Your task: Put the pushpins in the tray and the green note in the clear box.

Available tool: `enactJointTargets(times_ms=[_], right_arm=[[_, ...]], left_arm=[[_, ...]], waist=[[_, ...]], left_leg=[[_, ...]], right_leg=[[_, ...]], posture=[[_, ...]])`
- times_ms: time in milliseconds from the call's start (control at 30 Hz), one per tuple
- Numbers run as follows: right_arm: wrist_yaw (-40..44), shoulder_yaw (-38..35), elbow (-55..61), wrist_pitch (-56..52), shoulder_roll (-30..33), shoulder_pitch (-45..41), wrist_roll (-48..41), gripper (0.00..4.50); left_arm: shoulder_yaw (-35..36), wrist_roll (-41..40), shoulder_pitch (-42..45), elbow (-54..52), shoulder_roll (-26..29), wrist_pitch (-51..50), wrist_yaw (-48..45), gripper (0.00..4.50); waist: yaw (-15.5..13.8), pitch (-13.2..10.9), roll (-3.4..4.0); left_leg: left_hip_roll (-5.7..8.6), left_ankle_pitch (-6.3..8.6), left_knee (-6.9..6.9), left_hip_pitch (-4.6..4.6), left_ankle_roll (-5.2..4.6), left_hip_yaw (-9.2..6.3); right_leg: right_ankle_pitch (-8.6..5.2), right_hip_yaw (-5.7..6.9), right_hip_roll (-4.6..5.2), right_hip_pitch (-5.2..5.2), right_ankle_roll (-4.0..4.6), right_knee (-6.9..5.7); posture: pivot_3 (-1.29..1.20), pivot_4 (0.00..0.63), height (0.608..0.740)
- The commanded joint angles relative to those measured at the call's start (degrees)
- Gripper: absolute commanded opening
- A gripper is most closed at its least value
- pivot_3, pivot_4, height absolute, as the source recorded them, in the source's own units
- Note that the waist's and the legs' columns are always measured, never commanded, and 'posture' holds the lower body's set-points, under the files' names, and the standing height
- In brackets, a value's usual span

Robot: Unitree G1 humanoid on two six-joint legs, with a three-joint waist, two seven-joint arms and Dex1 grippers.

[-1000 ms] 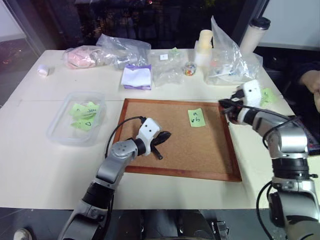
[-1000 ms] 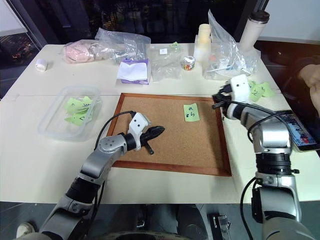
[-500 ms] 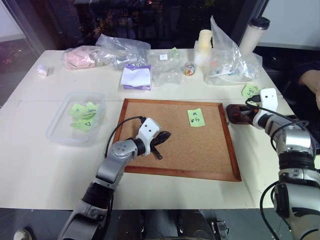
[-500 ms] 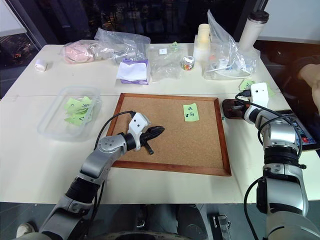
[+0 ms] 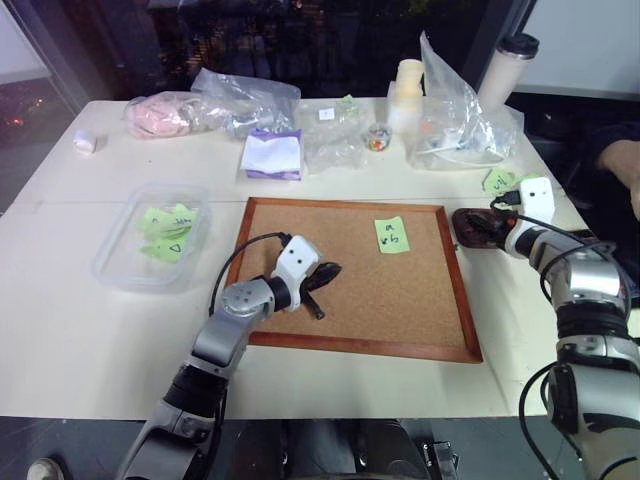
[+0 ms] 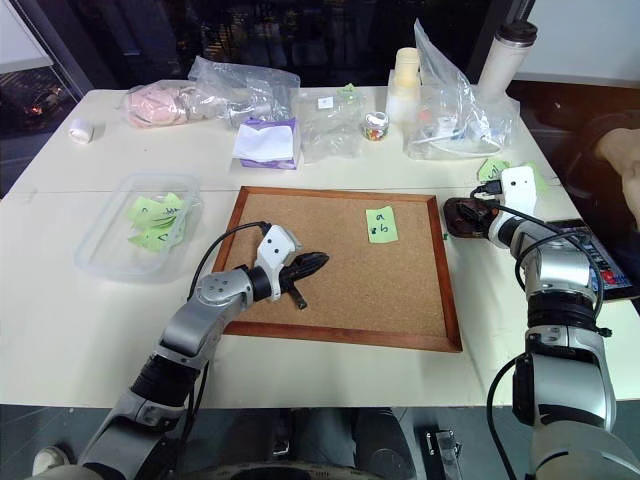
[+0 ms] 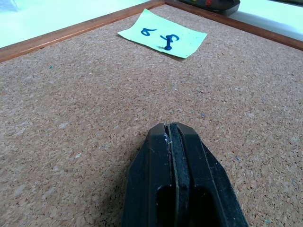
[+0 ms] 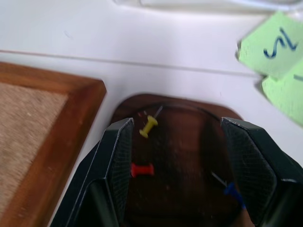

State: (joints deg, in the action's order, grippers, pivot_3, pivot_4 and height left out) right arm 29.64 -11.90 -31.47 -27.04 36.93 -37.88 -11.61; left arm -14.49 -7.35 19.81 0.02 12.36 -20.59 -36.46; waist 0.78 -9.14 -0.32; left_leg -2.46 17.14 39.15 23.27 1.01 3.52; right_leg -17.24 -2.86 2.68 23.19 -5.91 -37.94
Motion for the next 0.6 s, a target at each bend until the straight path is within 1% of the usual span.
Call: enactJointTargets(times_ms=[33,133,233,333,400,467,533,600], right_arm=[[1.6,-0.2,10.5,-4.0,0.1,-0.1,-2.7,2.94],[1.9,2.4,22.1,-10.1,-2.2,3.0,-4.4,2.94],[0.8,4.5,29.8,-14.2,-4.8,5.5,-5.3,2.94],[0.3,7.2,35.1,-16.5,-7.6,8.1,-5.9,2.94],[0.0,8.9,36.6,-16.8,-9.3,9.6,-5.7,2.94],[-0.6,10.1,37.0,-16.7,-10.6,10.7,-5.2,2.43],[-1.1,11.1,37.0,-16.8,-11.1,11.3,-4.7,1.65],[-1.6,11.5,36.4,-16.7,-11.6,11.2,-4.4,1.65]], left_arm=[[-0.3,0.1,-1.1,1.0,0.2,-0.5,-0.1,0.0],[-0.2,0.1,-1.1,1.0,0.2,-0.5,0.0,0.0],[-0.1,0.1,-1.1,0.9,0.2,-0.5,0.1,0.0],[-0.1,0.1,-1.1,1.0,0.2,-0.5,0.1,0.0],[-0.1,0.1,-1.0,1.1,0.2,-0.5,0.1,0.0],[-0.2,0.1,-1.0,1.1,0.2,-0.4,0.1,0.0],[-0.2,0.1,-1.1,0.9,0.2,-0.4,0.1,0.0],[-0.1,0.1,-1.1,1.0,0.2,-0.3,0.2,0.0]], waist=[[0.0,0.0,0.0],[0.0,0.0,0.0],[0.0,0.0,0.0],[-0.1,0.0,0.0],[0.0,0.0,0.0],[0.0,0.0,0.0],[0.0,0.0,0.0],[0.0,0.0,0.0]], left_leg=[[-0.01,0.0,0.0,0.0,0.0,-0.01],[-0.02,0.0,0.0,0.01,0.0,-0.03],[-0.03,0.0,0.0,0.0,0.0,-0.05],[-0.03,0.01,0.0,0.03,-0.01,-0.05],[-0.03,0.01,0.0,0.03,-0.01,-0.05],[-0.02,0.0,0.0,0.03,-0.01,-0.05],[-0.01,0.0,0.0,0.03,-0.01,-0.05],[-0.01,0.0,0.0,0.03,-0.01,-0.05]], right_leg=[[0.0,0.0,0.0,0.0,0.0,0.0],[0.0,0.01,-0.01,0.0,0.0,0.0],[0.0,0.01,-0.01,-0.01,0.0,-0.01],[0.0,0.02,0.0,0.01,0.0,0.0],[0.0,0.02,0.0,0.02,0.0,0.0],[0.0,0.02,0.0,0.01,0.0,-0.01],[0.0,0.02,-0.01,0.01,0.0,-0.01],[0.0,0.03,-0.01,0.02,0.0,0.0]], posture=[[0.0,0.15,0.74],[0.0,0.15,0.74],[0.0,0.15,0.74],[0.0,0.15,0.74],[0.0,0.15,0.74],[0.0,0.15,0.74],[0.0,0.15,0.74],[0.0,0.15,0.74]])
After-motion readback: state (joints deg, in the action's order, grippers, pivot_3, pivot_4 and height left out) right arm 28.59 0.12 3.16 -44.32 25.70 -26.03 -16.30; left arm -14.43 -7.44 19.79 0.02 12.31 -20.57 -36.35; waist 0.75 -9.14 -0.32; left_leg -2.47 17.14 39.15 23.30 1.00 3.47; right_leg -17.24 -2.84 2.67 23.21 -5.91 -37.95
